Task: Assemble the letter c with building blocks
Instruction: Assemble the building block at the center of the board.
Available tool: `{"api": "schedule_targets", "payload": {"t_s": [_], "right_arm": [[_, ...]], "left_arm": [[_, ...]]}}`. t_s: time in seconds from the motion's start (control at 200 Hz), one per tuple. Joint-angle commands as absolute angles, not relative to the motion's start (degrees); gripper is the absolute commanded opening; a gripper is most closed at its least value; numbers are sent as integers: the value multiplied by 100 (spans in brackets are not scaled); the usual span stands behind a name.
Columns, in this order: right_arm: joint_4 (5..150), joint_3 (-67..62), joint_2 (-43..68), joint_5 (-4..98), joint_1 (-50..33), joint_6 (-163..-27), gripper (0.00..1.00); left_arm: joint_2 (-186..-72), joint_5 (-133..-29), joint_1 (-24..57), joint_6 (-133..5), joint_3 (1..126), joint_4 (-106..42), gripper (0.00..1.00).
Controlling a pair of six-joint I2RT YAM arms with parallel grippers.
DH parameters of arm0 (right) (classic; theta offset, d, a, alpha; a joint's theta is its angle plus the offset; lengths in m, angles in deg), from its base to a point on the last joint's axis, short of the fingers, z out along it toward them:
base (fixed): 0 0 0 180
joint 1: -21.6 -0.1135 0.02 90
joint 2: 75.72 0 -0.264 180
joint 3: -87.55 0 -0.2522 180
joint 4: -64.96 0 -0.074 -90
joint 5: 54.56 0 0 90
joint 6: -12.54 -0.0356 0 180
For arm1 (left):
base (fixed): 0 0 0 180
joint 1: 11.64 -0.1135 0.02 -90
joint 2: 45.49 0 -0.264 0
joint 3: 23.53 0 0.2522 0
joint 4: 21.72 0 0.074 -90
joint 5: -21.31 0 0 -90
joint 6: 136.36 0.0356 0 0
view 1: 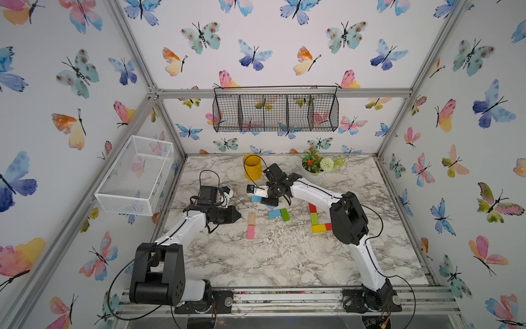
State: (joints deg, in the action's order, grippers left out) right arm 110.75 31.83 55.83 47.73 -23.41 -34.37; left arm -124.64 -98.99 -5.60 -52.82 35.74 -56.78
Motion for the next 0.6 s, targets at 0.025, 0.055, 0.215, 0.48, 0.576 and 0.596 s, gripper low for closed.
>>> {"api": "schedule_targets", "payload": {"t_s": [0.025, 0.055, 0.215, 0.48, 0.576, 0.596], "right_arm": [[11333, 3344, 5704, 5110, -2367, -3563, 9], [11352, 3349, 5716, 5141, -2367, -3570, 9], [11439, 3347, 5778, 5058, -2366, -3589, 10], [11725, 3593, 6002, 4994, -2376, -3603, 11], [11819, 3704, 6092, 4969, -2384, -3615, 11], [11849, 3745, 6114, 4947, -2394, -3623, 11]], "left_arm": [[-12354, -9869, -582, -5237, 3602, -5785, 16], [-12358, -9878, -584, -5239, 3604, -5789, 16], [-12371, -9939, -582, -5234, 3608, -5768, 16], [-12359, -10019, -584, -5233, 3606, -5751, 16], [-12343, -10015, -583, -5225, 3597, -5753, 16], [-12345, -10017, -581, -5229, 3594, -5754, 16]]}}
